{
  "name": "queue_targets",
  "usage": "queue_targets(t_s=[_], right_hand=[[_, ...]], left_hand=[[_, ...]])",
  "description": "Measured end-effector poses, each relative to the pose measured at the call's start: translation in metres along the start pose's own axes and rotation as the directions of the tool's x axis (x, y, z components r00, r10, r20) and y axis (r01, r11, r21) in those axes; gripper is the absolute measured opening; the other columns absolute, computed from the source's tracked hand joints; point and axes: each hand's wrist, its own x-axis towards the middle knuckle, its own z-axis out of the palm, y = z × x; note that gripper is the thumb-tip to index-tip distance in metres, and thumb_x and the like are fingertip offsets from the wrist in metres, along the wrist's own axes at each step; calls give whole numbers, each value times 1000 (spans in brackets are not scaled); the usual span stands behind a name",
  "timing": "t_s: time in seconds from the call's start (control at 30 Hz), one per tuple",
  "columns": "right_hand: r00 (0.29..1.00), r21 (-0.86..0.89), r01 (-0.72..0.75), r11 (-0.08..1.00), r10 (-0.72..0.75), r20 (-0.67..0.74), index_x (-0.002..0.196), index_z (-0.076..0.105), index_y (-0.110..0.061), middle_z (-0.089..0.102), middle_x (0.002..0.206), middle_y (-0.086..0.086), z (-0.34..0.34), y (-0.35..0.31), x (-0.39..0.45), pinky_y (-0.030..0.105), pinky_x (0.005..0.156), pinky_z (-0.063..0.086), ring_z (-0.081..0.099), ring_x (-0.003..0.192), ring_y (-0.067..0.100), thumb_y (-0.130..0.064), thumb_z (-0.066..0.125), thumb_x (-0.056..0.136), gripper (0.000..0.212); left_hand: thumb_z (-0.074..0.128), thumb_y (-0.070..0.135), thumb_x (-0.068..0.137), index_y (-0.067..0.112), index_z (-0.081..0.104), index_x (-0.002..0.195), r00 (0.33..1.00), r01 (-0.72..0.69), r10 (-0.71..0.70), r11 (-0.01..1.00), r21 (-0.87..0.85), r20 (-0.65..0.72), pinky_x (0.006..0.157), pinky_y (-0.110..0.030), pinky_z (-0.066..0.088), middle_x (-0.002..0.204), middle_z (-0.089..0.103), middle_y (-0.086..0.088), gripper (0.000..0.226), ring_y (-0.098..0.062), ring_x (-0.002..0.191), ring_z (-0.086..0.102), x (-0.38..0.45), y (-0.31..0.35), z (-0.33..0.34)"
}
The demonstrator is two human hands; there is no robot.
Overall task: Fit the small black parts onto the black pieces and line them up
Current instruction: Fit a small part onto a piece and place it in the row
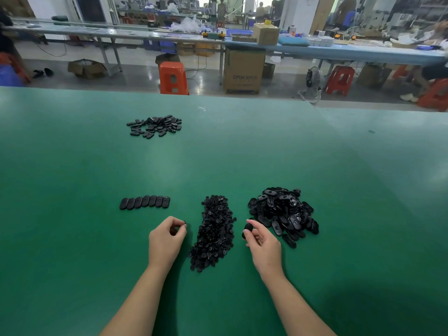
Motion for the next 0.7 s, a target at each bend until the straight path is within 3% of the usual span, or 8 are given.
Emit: queue_targets(t_s=[0.07, 0.2, 0.33, 0.43, 0.57, 0.7], right_hand=[[1000, -11, -6, 1000, 6, -1, 101, 67, -41, 74, 89, -5, 0, 0, 0, 36, 83, 62, 72, 83, 7, -17, 70, 95, 25], [1000, -4, -18, 1000, 18, -7, 95, 62, -26, 74, 88, 2, -1, 0, 0, 49, 76, 61, 71, 81, 26, -14, 65, 97, 12], [999, -3, -22, 1000, 22, -32, 102, 54, -21, 77, 97, -2, 0, 0, 1, 20, 66, 57, 73, 80, 7, -14, 56, 102, 7], [999, -4, -31, 1000, 31, -15, 111, 52, -25, 76, 101, -7, 0, -2, 2, 14, 65, 52, 72, 82, 4, -18, 49, 106, 10], [999, -55, -42, 998, 44, 18, 124, 51, -31, 72, 101, -12, 1, 0, 3, 19, 71, 53, 70, 81, 3, -23, 40, 109, 20], [999, -91, -44, 995, 46, 21, 118, 54, -28, 72, 99, -12, 2, 3, 4, 30, 77, 57, 69, 80, 3, -24, 37, 110, 19]], left_hand=[[74, 18, 86, 28, 67, 74, 1000, 2, -2, 1000, -7, 2, 58, -20, 47, 66, 66, 9, 17, -5, 65, 60, 0, 0, 0], [73, 15, 87, 26, 65, 75, 1000, 11, -12, 1000, -13, -21, 54, -13, 42, 66, 65, 7, 19, -5, 65, 59, 1, -1, 0], [71, 11, 89, 24, 63, 90, 999, 29, -31, 998, -57, -39, 70, -23, 50, 79, 67, 10, 15, 0, 72, 60, 1, -1, 0], [69, 10, 91, 23, 70, 110, 1000, 17, -17, 999, -30, -7, 71, -15, 45, 87, 69, 13, 23, 3, 79, 62, 0, 0, 1], [70, 11, 91, 22, 76, 98, 1000, -7, 7, 999, 46, 8, 54, -7, 38, 76, 68, 17, 15, 7, 62, 58, 1, -2, 1], [68, 9, 92, 19, 77, 102, 999, -28, 27, 998, 59, 23, 60, -13, 42, 85, 71, 12, 16, 2, 67, 57, 2, -2, 1]])
